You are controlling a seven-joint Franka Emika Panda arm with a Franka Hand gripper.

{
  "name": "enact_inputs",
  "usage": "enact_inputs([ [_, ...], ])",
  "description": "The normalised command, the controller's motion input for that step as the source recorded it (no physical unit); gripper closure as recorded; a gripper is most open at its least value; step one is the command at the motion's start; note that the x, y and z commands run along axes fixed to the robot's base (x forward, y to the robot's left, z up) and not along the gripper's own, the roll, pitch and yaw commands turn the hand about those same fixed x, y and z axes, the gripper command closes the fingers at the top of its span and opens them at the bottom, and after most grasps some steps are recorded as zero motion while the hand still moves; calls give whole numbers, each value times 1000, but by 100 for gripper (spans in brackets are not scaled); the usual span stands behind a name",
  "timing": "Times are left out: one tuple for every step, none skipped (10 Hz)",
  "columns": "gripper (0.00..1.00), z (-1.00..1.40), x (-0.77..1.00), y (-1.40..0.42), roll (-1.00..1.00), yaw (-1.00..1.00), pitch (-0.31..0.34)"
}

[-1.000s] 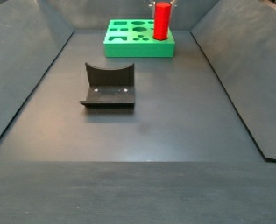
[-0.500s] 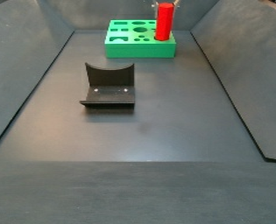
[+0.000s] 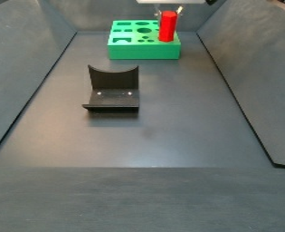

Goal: Insert the hexagon object.

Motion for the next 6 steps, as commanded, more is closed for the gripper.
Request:
enact_inputs([
  [100,-651,-194,-214,244,91,-223],
  [100,-629,-57,-214,297,0,-156],
  [100,-180,-29,0,0,-43,-86],
  [100,-123,-51,0,-6,0,-129],
  [100,-109,-51,0,-37,0,-124],
  [100,0,-71,-60,54,20,-50],
])
